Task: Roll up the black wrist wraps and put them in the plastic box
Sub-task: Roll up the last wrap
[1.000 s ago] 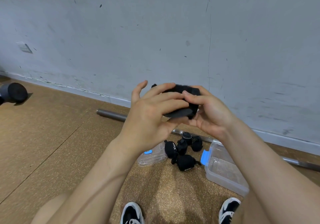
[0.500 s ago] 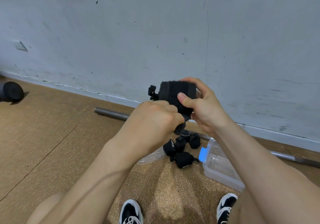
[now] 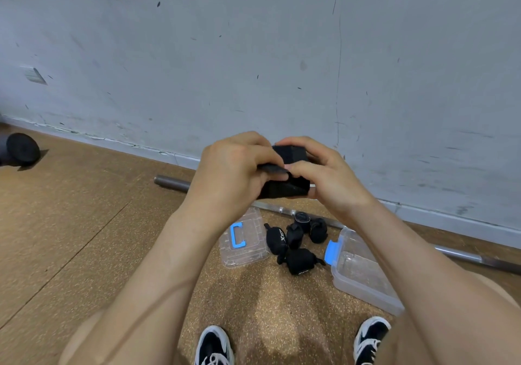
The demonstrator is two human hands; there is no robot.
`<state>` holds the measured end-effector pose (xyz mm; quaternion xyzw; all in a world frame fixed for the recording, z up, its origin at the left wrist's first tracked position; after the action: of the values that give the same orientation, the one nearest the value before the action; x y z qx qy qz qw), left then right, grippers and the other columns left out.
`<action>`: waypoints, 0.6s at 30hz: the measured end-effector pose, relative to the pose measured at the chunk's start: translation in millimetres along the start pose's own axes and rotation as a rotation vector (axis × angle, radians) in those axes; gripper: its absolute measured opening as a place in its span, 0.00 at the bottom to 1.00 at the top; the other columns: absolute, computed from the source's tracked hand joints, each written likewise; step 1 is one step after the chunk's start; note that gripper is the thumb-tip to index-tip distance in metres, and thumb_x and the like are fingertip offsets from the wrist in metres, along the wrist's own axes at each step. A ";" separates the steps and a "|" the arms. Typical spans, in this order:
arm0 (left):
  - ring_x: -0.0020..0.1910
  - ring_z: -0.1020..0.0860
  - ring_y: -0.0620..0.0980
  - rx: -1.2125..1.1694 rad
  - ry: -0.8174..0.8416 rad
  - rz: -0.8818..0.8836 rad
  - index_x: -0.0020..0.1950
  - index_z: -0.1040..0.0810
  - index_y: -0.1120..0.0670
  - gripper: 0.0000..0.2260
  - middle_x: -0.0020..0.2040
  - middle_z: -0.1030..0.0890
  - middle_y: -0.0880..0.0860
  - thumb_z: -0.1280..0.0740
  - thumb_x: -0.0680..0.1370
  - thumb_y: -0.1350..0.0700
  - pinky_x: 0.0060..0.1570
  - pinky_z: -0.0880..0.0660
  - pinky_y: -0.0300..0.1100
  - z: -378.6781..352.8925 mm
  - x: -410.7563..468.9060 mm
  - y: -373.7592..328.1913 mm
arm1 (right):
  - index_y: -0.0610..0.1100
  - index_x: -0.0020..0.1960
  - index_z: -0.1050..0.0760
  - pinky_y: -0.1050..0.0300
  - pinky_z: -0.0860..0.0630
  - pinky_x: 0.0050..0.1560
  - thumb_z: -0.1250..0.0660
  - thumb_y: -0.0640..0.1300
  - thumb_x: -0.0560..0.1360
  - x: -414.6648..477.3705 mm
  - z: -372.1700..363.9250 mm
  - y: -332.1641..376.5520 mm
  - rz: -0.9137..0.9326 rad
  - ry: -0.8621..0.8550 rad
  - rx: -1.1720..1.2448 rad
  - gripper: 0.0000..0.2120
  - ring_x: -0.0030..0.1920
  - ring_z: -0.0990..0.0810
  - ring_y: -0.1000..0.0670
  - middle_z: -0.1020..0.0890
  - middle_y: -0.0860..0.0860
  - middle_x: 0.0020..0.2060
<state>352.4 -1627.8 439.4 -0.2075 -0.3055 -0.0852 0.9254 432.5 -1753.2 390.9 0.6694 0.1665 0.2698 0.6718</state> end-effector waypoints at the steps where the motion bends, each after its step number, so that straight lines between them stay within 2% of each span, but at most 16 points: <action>1: 0.40 0.20 0.50 -0.029 0.007 0.044 0.41 0.14 0.52 0.06 0.40 0.17 0.48 0.28 0.68 0.52 0.40 0.23 0.49 -0.1 0.7 2.1 | 0.53 0.51 0.19 0.46 0.23 0.57 0.34 0.40 0.71 0.4 -0.7 -0.5 -0.007 -0.004 -0.003 0.12 0.51 0.21 0.50 0.18 0.57 0.44; 4: 0.41 0.20 0.47 -0.041 0.030 0.130 0.40 0.14 0.51 0.05 0.40 0.17 0.46 0.25 0.67 0.52 0.44 0.24 0.49 0.4 2.4 7.2 | 0.55 0.48 0.19 0.53 0.26 0.52 0.38 0.41 0.70 1.1 -3.7 -0.3 -0.028 -0.016 -0.025 0.14 0.47 0.23 0.56 0.19 0.63 0.40; 6: 0.41 0.21 0.47 -0.053 0.059 0.147 0.40 0.14 0.51 0.06 0.38 0.19 0.46 0.24 0.66 0.52 0.44 0.25 0.49 0.0 3.0 7.9 | 0.57 0.47 0.19 0.53 0.25 0.53 0.39 0.43 0.66 1.0 -5.6 -0.1 -0.028 -0.013 -0.054 0.15 0.48 0.22 0.57 0.18 0.63 0.41; 9: 0.40 0.22 0.48 -0.063 0.112 0.128 0.40 0.15 0.52 0.07 0.37 0.21 0.46 0.24 0.65 0.51 0.42 0.26 0.50 -1.3 2.1 5.3 | 0.58 0.46 0.20 0.57 0.26 0.50 0.39 0.38 0.73 0.0 -8.4 -0.2 -0.016 0.008 -0.099 0.16 0.44 0.22 0.62 0.19 0.66 0.37; 11: 0.41 0.22 0.48 -0.054 0.118 0.160 0.41 0.15 0.51 0.07 0.39 0.20 0.46 0.22 0.67 0.51 0.44 0.26 0.51 -0.2 1.5 6.5 | 0.59 0.46 0.20 0.57 0.26 0.50 0.40 0.35 0.75 -0.5 -9.5 0.1 -0.014 0.018 -0.108 0.19 0.44 0.22 0.61 0.19 0.67 0.36; 14: 0.44 0.21 0.47 -0.080 0.135 0.316 0.42 0.15 0.49 0.07 0.40 0.18 0.45 0.21 0.67 0.52 0.48 0.25 0.46 -0.3 -0.6 15.1 | 0.59 0.48 0.19 0.55 0.24 0.52 0.37 0.45 0.72 -0.7 -11.8 1.5 0.006 0.044 -0.128 0.12 0.49 0.20 0.57 0.18 0.66 0.41; 16: 0.42 0.21 0.44 -0.092 0.153 0.390 0.39 0.16 0.44 0.06 0.37 0.19 0.42 0.21 0.67 0.53 0.45 0.25 0.41 -2.8 -2.6 19.0 | 0.55 0.51 0.19 0.58 0.24 0.55 0.31 0.50 0.73 -1.4 -11.8 1.5 0.047 0.052 -0.173 0.07 0.51 0.20 0.58 0.17 0.62 0.45; 18: 0.41 0.20 0.45 -0.101 0.154 0.430 0.34 0.19 0.42 0.10 0.34 0.19 0.43 0.21 0.68 0.54 0.42 0.25 0.41 -2.4 -2.7 22.2 | 0.54 0.54 0.20 0.65 0.25 0.55 0.25 0.53 0.70 -3.9 -11.7 1.6 0.103 0.065 -0.220 0.13 0.51 0.20 0.61 0.17 0.60 0.47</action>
<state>357.8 -1608.8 428.7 -0.3066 -0.1780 0.0832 0.9313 422.3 -1746.1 391.3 0.5902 0.1231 0.3421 0.7208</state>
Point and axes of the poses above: each hand's wrist, its own x-axis towards the middle knuckle, its own z-axis out of the back of the hand, y = z × x, the point moved 4 cm from there along x, towards the middle knuckle
